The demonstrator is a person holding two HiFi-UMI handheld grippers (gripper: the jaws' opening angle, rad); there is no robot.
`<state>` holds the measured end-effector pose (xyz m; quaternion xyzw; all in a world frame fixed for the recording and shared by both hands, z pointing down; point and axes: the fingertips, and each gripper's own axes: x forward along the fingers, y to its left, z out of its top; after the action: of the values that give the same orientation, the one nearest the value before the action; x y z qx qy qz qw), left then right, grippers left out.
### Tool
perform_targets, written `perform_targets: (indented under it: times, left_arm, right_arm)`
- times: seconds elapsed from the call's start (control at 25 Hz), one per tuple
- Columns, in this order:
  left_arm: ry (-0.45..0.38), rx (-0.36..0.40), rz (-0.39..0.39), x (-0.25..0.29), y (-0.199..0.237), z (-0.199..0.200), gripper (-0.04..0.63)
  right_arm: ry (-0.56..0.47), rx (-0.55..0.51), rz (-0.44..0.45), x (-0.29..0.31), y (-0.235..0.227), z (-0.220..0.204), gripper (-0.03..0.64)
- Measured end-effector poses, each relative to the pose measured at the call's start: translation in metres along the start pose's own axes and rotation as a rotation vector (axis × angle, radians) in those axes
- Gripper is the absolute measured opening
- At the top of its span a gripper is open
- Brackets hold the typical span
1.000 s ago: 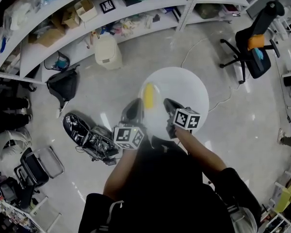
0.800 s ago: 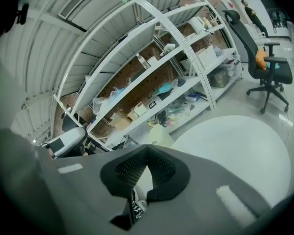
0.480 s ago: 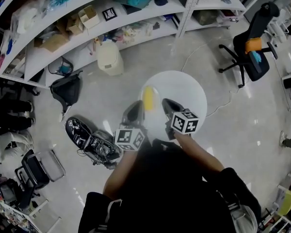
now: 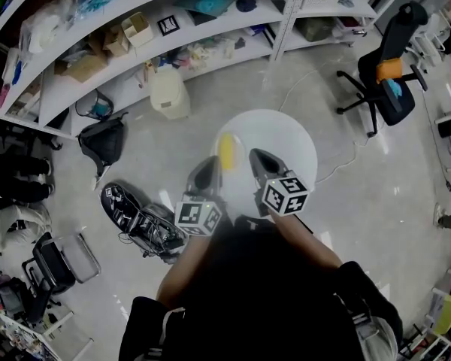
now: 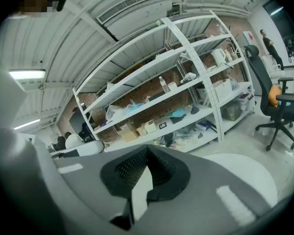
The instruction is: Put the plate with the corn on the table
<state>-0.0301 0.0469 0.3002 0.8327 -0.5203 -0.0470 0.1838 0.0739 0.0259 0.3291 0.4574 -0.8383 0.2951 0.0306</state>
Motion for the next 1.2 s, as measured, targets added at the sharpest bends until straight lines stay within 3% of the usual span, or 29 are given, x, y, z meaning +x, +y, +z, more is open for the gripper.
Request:
perform_targets:
  times: [0.56,1.2]
  left_arm:
    - [-0.040,0.027,-0.017,-0.013,-0.021,0.009,0.002]
    - [-0.045,0.046,-0.018,-0.012,-0.027,0.004,0.003]
  right_arm:
    - [-0.130,-0.126,-0.006,-0.037,0.012,0.021,0.009]
    - [-0.132,-0.116,0.028,-0.039,0.018,0.017,0.009]
